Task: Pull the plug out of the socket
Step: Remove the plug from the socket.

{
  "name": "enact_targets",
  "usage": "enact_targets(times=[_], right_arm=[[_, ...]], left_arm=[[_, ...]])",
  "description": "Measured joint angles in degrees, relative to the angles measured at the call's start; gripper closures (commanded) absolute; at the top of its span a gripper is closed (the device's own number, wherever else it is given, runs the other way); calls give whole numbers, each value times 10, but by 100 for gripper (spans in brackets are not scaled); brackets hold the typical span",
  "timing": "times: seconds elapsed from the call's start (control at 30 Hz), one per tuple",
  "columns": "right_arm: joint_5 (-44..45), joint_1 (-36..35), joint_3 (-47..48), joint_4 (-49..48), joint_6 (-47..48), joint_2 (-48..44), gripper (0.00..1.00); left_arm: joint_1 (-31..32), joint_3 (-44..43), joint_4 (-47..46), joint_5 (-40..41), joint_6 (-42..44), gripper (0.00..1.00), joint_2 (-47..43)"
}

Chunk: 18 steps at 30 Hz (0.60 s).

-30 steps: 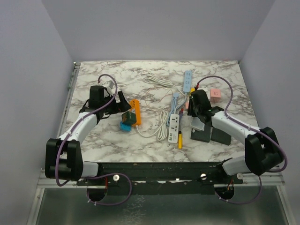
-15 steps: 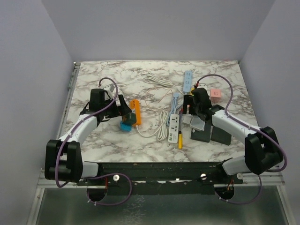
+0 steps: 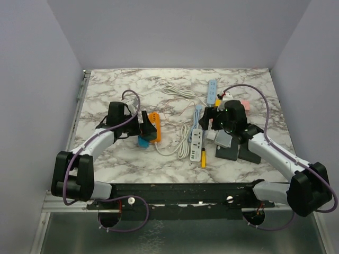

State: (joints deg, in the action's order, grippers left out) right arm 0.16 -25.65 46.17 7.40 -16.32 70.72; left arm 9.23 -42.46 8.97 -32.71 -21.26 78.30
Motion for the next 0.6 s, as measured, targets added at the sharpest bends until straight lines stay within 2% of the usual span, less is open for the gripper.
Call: enact_targets(times=[0.2, 0.4, 0.6], right_arm=[[-63, -33, -25, -45, -7, -16, 17], [-76, -107, -38, -98, -23, 3, 17], [-85, -143, -43, -146, -63, 44, 18]], left_arm=[[46, 0, -28, -20, -5, 1, 0], [79, 0, -42, -26, -6, 1, 0], [88, 2, -41, -3, -3, 1, -33]])
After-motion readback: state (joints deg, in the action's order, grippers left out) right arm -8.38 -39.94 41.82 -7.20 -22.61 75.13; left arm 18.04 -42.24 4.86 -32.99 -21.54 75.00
